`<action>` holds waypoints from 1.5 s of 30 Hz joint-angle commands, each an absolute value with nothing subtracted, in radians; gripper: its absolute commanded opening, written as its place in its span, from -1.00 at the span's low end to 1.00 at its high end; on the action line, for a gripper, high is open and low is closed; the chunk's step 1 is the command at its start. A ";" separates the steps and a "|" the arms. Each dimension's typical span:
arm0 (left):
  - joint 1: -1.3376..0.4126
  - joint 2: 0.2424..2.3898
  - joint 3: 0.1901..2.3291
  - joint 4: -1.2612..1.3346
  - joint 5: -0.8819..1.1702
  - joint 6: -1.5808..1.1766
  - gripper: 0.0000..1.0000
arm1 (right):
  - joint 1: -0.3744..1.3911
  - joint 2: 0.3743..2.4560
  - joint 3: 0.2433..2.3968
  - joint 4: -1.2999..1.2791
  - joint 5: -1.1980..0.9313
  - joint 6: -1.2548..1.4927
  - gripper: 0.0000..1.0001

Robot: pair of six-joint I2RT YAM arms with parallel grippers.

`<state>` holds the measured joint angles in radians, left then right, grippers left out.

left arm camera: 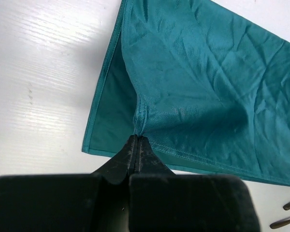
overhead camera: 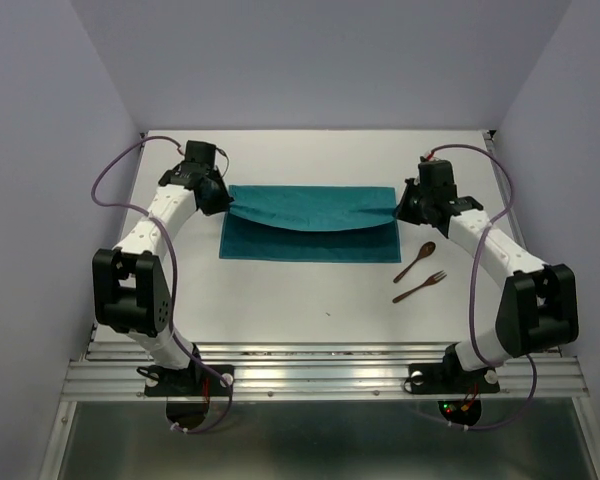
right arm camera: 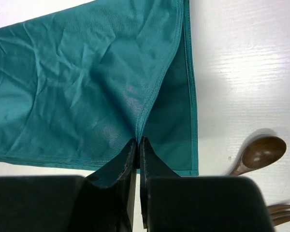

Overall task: Fold the napkin into a case and place the utensils inside
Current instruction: Smooth out the rectangle-folded napkin at the center of the board.

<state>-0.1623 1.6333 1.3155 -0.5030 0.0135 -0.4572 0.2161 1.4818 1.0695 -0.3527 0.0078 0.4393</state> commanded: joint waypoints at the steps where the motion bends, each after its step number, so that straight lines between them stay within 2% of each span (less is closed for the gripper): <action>1: -0.163 1.569 1.287 -0.540 -0.011 -0.439 -1.00 | 0.210 1.460 1.050 -0.387 -0.018 0.431 -0.93; 11: -0.160 1.609 1.124 -0.465 -0.008 -0.451 -1.00 | 0.210 1.482 0.870 -0.311 -0.135 0.511 -0.94; 23: -0.160 1.625 1.115 -0.459 0.009 -0.414 -1.00 | 0.210 1.491 0.885 -0.318 -0.075 0.491 -0.95; 33: -0.160 1.557 1.190 -0.500 0.011 -0.417 -1.00 | 0.210 1.390 0.986 -0.400 -0.005 0.463 -0.93; 45: -0.160 1.583 1.037 -0.411 0.029 -0.448 -1.00 | 0.210 1.419 0.871 -0.364 -0.067 0.489 -0.93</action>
